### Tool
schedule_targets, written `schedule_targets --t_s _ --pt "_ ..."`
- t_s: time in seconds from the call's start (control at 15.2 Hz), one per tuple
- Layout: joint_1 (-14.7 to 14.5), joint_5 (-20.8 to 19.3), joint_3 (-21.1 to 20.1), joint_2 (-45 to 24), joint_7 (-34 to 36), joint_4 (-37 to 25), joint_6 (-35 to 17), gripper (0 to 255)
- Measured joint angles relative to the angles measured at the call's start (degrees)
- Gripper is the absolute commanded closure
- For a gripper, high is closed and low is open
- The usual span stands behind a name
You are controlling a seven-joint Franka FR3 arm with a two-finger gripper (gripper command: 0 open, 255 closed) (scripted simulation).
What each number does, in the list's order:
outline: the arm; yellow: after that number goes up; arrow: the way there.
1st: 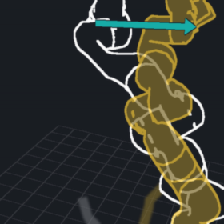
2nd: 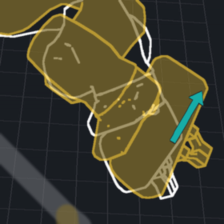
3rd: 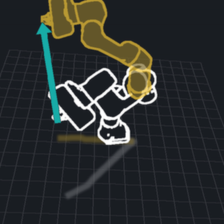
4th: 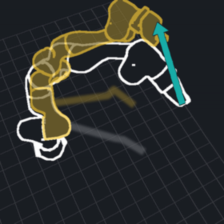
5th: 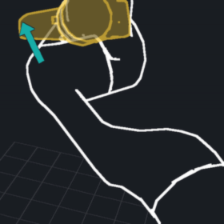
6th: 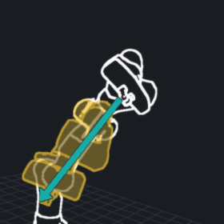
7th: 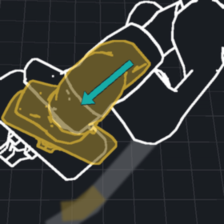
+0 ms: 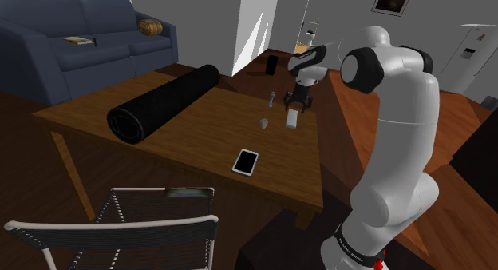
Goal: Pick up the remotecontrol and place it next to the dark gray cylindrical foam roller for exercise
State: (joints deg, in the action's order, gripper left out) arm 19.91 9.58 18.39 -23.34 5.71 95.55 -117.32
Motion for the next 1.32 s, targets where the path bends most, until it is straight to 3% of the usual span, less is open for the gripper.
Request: schedule_targets --t_s 0.99,1.06,1.32 --pt "0.94 1.64 -0.46 -5.01 -0.27 -0.19 -4.42 0" --pt "0.94 1.64 -0.46 -5.01 -0.27 -0.19 -4.42 255" --pt "0.95 1.65 -0.46 -5.0 -0.27 -0.2 -4.42 255"
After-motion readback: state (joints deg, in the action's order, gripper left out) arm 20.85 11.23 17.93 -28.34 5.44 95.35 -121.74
